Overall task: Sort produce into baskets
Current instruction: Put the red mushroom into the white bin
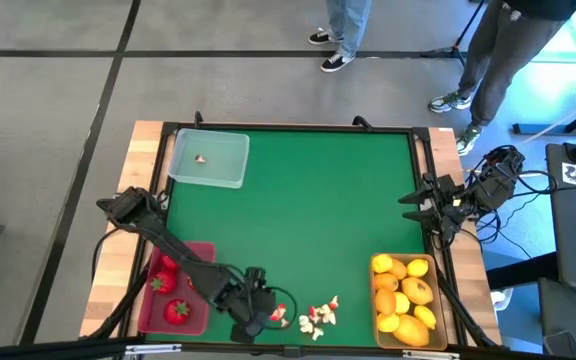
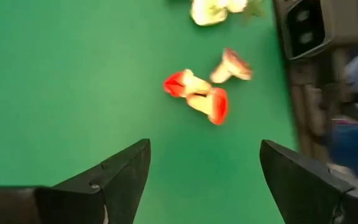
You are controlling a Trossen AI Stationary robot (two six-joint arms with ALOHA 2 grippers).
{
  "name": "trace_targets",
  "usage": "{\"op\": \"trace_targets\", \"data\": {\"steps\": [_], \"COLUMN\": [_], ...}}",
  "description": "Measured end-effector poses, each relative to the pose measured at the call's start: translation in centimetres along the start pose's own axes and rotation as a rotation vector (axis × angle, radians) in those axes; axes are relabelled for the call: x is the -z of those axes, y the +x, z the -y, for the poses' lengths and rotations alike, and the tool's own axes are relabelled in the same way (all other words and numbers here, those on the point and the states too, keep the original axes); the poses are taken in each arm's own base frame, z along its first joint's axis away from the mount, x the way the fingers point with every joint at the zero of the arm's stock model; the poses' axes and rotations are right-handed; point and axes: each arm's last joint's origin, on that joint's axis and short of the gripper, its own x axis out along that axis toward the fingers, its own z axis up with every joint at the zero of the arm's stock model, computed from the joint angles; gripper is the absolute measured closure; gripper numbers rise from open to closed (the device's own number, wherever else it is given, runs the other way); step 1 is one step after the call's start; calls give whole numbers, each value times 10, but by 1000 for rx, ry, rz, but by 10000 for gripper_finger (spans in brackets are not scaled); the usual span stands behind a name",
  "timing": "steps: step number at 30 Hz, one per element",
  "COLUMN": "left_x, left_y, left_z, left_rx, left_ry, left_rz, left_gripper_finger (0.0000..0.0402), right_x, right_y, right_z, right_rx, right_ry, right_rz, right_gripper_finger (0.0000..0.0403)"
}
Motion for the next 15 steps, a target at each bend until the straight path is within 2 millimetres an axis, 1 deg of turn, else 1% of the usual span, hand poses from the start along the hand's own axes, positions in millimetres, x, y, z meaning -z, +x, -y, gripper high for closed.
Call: {"op": "trace_targets", "data": {"steps": [3,6,8,12,14,15], "left_x": [7,9,12,8,6,8], "left_y": [10,19,27,30,35,39], "left_z": [4,6,4,3,4,5], "left_rx": [-42,-13,-10,21,60,70], "left_ry": [79,111,132,143,150,163], "left_rz": [44,110,124,158,168,148], "left_gripper_finger": [105,105,105,105,105,105], "right_x": [0,0,-1,-1,-1,-1], "right_y": [0,0,0,0,0,0], "right_z": [0,0,0,0,0,0], "right_rx": [7,6,5,4,5,5], "right_ry": [2,5,8,17,17,17], "right_rz": [5,7,10,11,10,10], "right_gripper_finger": [182,182,182,182,182,182]}}
